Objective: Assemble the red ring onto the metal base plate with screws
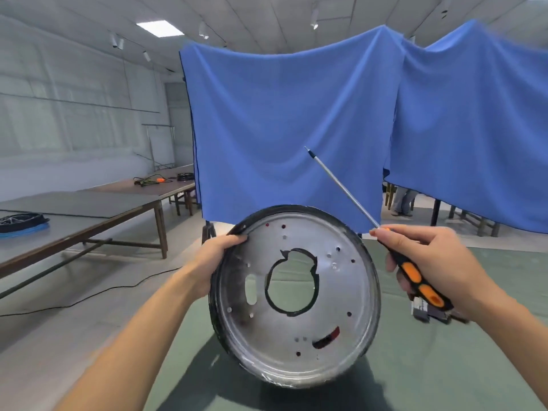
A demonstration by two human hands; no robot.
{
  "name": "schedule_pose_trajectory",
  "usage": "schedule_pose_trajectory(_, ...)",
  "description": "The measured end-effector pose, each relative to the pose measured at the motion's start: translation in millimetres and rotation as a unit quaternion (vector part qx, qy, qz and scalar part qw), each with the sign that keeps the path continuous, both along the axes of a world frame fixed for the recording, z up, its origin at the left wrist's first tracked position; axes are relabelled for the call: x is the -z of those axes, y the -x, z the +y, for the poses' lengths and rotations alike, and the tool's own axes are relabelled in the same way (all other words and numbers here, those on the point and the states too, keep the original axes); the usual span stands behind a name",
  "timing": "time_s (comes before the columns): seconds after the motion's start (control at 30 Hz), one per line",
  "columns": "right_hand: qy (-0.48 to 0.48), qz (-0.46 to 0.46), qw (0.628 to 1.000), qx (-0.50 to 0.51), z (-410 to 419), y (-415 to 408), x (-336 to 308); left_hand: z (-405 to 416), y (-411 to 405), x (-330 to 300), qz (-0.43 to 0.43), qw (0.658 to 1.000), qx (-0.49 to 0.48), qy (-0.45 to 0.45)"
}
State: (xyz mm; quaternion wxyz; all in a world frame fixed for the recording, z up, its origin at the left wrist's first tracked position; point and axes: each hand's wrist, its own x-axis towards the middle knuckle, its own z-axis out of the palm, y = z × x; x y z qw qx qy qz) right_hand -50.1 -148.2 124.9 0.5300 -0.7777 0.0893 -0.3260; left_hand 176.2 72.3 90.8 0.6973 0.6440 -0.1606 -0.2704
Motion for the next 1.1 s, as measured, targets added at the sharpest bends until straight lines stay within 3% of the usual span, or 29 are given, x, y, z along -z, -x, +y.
schedule_pose_trajectory(0.13, 0.020, 0.012, 0.999, -0.022, 13, 1, -1, -3, 17, 17, 0.036, 0.996, -0.066, 0.051)
schedule_pose_trajectory(0.3, 0.053, 0.037, 0.998, -0.024, 21, -3, 10, -11, 30, 28, 0.004, 0.991, -0.107, 0.084)
schedule_pose_trajectory(0.73, 0.087, 0.131, 0.987, -0.024, 3, 3, 38, -18, 26, 31, -0.066, 0.989, -0.136, 0.007)
schedule_pose_trajectory(1.1, 0.180, 0.195, 0.964, -0.002, 6, 2, 40, -28, 35, 26, -0.075, 0.979, -0.184, 0.036)
